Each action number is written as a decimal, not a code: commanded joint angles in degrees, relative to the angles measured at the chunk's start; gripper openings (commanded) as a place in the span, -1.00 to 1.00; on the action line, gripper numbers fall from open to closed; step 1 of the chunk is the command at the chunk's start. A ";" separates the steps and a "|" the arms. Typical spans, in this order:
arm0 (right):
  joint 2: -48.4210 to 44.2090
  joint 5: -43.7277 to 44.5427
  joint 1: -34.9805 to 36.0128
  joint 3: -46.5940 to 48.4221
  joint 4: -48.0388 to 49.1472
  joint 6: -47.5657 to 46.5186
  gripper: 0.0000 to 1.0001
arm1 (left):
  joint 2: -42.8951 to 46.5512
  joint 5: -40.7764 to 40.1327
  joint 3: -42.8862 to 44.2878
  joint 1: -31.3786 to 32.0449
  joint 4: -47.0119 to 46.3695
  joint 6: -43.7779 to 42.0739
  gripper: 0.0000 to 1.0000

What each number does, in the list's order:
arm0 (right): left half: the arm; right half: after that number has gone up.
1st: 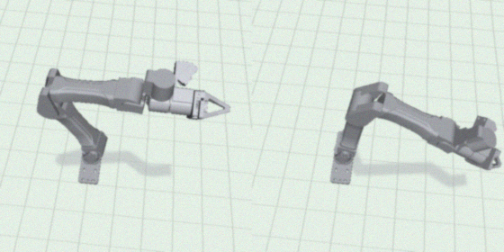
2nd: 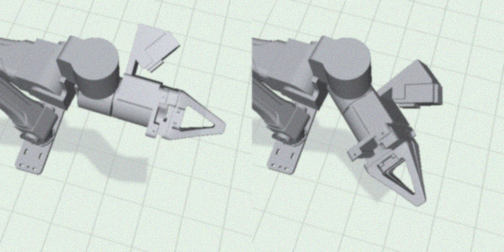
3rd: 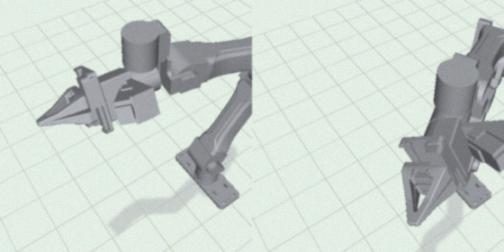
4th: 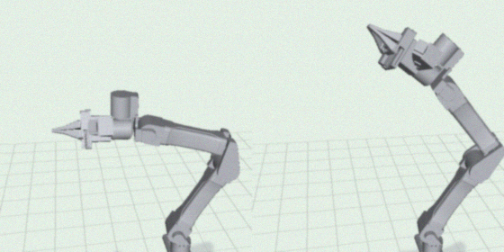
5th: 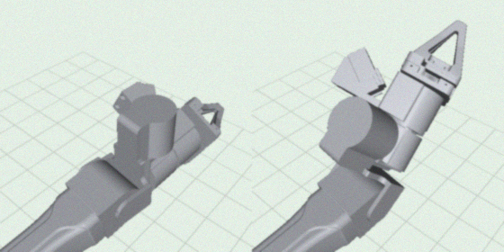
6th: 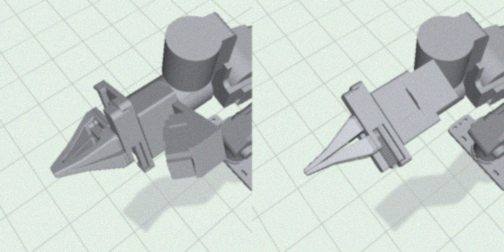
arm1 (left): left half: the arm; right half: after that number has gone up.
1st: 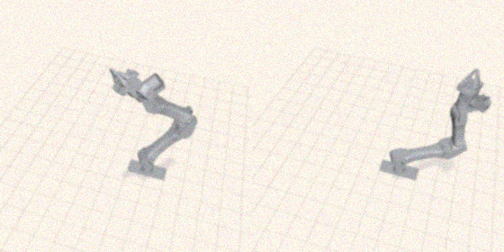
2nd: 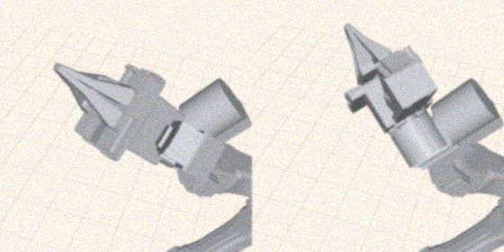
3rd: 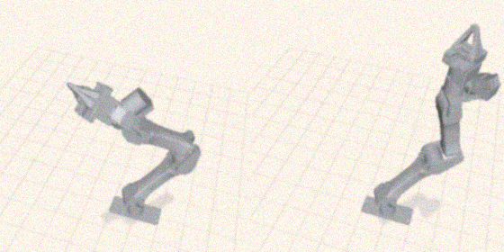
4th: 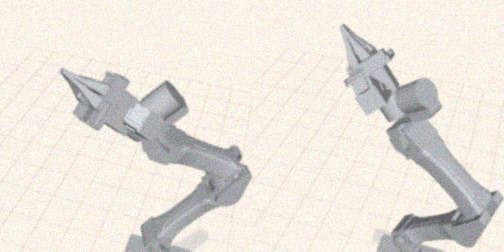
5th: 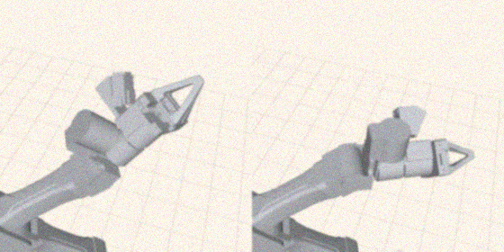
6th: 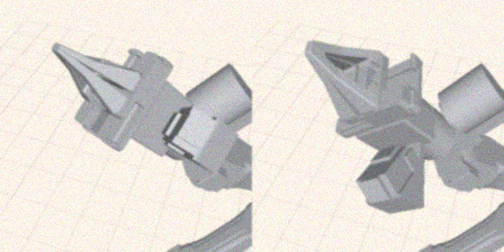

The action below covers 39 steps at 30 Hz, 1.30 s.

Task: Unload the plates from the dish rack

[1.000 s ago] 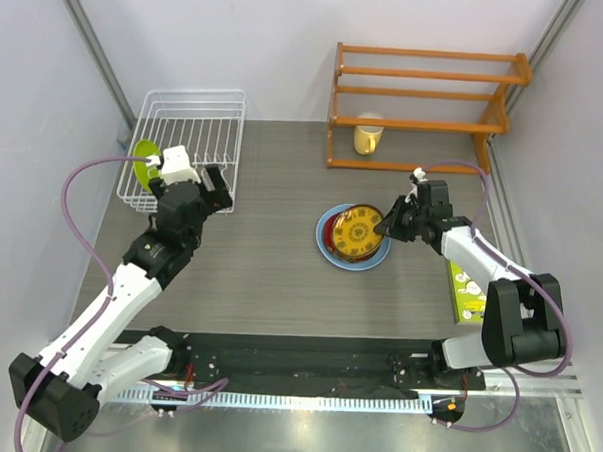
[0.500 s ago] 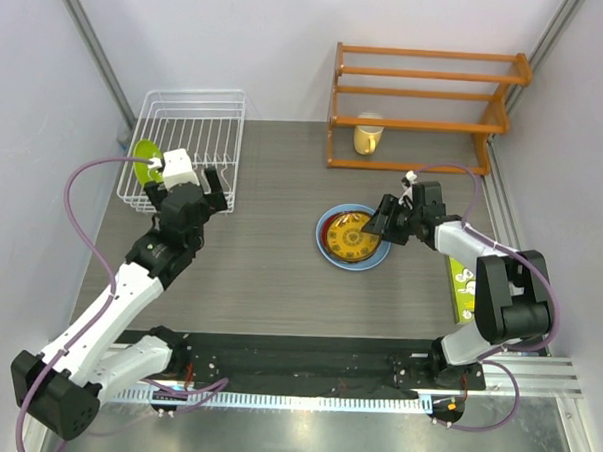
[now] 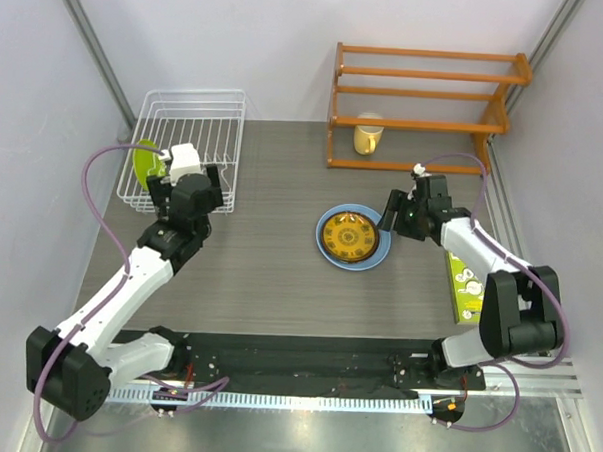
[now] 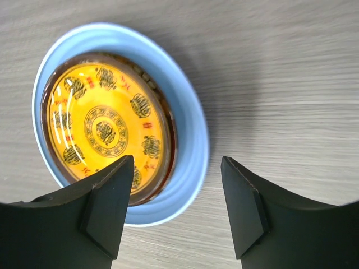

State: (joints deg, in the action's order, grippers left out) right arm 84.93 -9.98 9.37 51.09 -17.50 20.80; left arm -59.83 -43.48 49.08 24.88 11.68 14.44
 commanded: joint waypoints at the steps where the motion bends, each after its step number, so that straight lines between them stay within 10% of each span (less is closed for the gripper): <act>1: -5.82 9.27 -0.05 3.31 -4.47 -3.04 0.39 | -4.13 -1.17 4.17 -6.06 -6.32 -3.19 0.99; 13: -3.46 7.34 -0.05 3.31 -3.60 -2.87 0.41 | -23.83 10.43 12.87 -26.62 -16.25 -0.90 0.95; 39: 7.09 3.30 -0.14 3.67 1.41 -3.31 0.39 | -39.05 23.97 22.55 -37.89 -16.16 5.87 0.37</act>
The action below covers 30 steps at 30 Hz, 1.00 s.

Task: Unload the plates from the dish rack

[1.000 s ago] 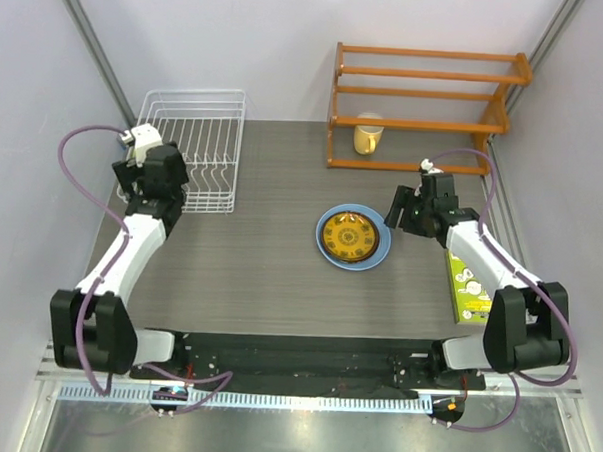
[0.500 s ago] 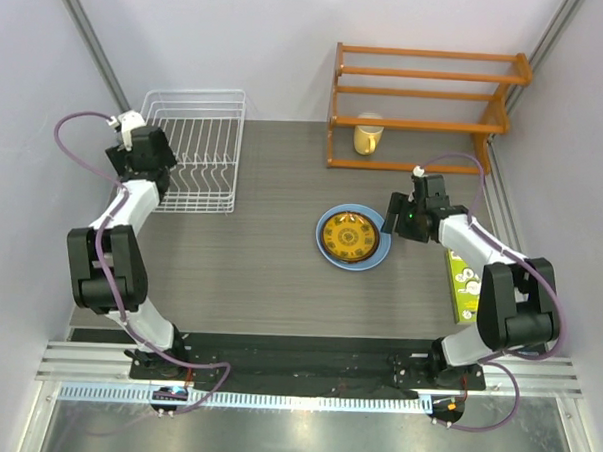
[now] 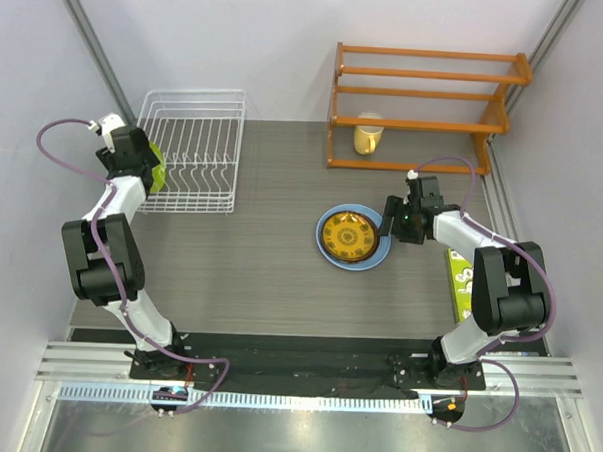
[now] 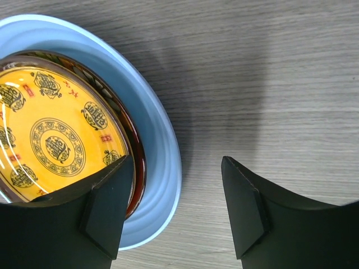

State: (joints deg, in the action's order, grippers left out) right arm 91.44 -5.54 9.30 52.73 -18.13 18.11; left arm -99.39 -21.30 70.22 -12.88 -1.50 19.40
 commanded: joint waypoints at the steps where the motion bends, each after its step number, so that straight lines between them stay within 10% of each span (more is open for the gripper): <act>1: 0.67 -1.23 0.02 2.03 2.13 -0.53 0.39 | 0.78 1.96 1.07 -0.04 -3.42 0.90 0.36; 17: 0.32 -1.23 -0.16 1.68 2.49 -0.71 0.38 | -4.75 3.80 4.14 -0.30 -4.74 1.26 0.01; 30: -2.67 -0.17 -0.42 1.50 1.70 -0.97 0.38 | -5.37 5.21 5.63 -0.74 -3.69 1.08 -1.00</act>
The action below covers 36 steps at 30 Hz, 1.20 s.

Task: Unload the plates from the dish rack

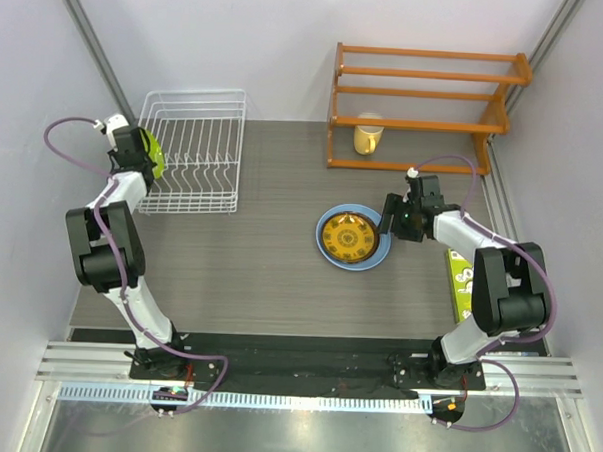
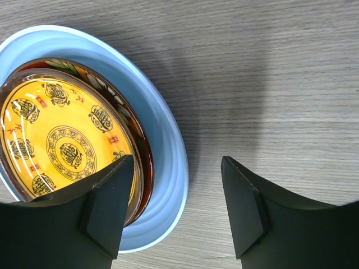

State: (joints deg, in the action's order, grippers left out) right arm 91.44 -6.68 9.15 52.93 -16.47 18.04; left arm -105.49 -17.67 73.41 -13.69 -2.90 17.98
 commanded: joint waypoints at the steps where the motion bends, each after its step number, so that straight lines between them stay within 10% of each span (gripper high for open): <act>1: -2.84 1.31 -0.18 1.30 -0.14 -0.99 0.38 | 0.99 1.76 2.36 -0.02 -2.29 1.98 -1.00; 21: -17.96 11.43 -0.27 1.65 -5.94 -0.20 0.61 | 19.09 -16.60 -0.28 10.61 0.16 -17.71 -1.00; 28: -21.21 -0.25 -0.27 3.76 -5.94 0.41 0.60 | 29.46 6.87 -2.82 12.46 12.38 -0.86 -1.00; 36: -22.79 -14.85 0.43 2.71 1.52 5.77 0.59 | 32.28 30.05 -14.68 21.51 5.28 18.39 -1.00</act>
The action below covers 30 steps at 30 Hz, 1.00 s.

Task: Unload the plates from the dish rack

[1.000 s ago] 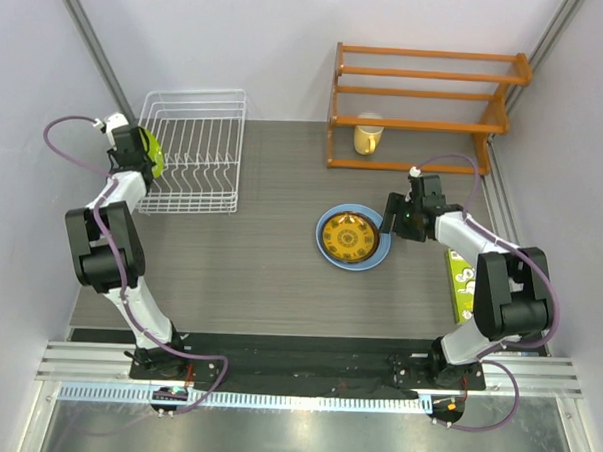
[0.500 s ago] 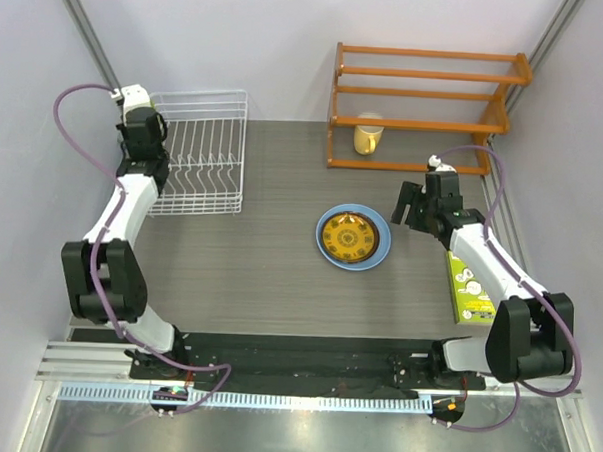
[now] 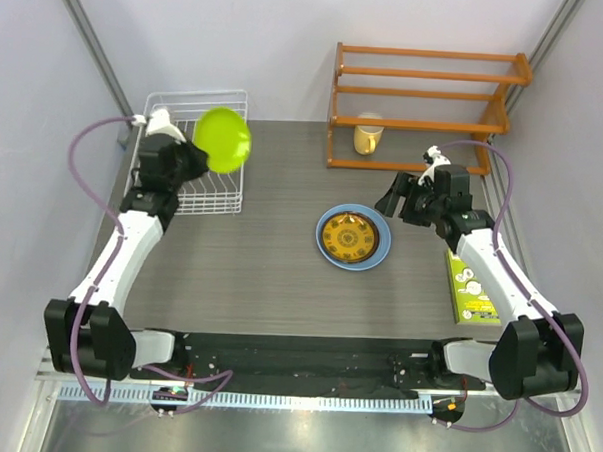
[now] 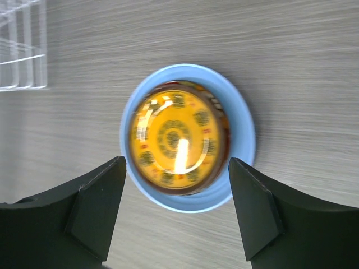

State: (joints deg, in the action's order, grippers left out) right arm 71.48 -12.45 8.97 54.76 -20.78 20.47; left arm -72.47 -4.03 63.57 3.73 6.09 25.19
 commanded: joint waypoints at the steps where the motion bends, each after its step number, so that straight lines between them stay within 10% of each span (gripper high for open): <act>1: -2.84 -10.83 0.87 0.35 6.36 4.39 0.59 | -1.01 17.56 -5.47 5.05 -4.15 12.15 -1.00; 23: 3.75 -19.02 7.90 -6.33 26.22 14.07 0.54 | -9.27 20.38 -12.95 28.96 -19.35 22.53 -1.00; 30: 5.25 -18.14 7.90 -7.04 26.14 13.02 -0.66 | -9.89 19.15 -13.03 31.25 -20.94 22.27 -1.00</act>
State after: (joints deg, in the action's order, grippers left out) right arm 77.34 -27.73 15.42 47.31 1.72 32.95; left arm -83.02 14.92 49.25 33.61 -9.13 47.07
